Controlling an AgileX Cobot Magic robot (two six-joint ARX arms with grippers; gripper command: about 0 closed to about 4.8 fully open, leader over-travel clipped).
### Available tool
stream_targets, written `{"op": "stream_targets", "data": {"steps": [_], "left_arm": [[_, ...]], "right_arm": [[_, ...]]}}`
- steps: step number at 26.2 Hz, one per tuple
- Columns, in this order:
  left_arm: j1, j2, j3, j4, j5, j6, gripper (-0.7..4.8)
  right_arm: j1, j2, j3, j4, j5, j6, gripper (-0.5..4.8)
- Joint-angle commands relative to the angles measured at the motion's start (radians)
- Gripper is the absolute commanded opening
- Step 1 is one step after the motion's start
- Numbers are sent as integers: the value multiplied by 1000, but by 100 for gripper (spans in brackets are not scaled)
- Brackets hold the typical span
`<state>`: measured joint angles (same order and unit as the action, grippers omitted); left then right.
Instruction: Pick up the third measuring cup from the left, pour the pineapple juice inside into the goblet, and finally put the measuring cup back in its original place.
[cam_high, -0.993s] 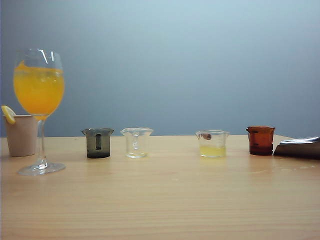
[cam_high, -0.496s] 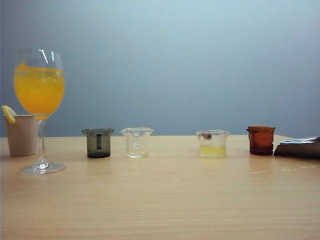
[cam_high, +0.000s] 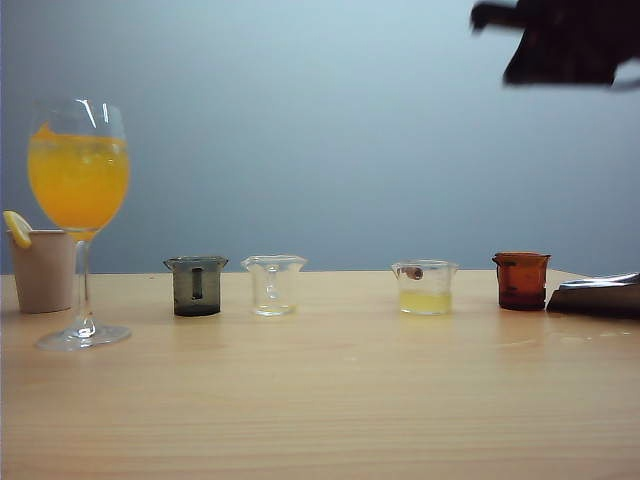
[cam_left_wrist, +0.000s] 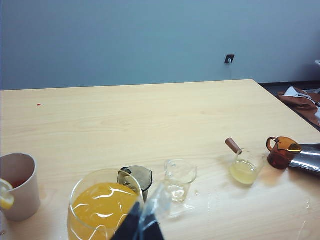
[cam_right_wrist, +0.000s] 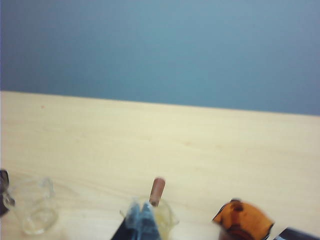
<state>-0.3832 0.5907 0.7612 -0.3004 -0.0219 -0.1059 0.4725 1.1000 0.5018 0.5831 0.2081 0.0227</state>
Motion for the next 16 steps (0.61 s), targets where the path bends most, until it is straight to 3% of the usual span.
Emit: {"op": "stream_targets", "data": {"steps": [1,11,16], "left_arm": [[-1,-2,10,10,-3,1,-5],[-1,-2,10,9,-3,-3,-5],[-1,-2,10,-4,0,-7,-5]], "right_arm": [[6,80,-20,106,2,13,-6],[8,425,-30,383,1,56,-6],[8,640,-26,502,59,91,-6]]}}
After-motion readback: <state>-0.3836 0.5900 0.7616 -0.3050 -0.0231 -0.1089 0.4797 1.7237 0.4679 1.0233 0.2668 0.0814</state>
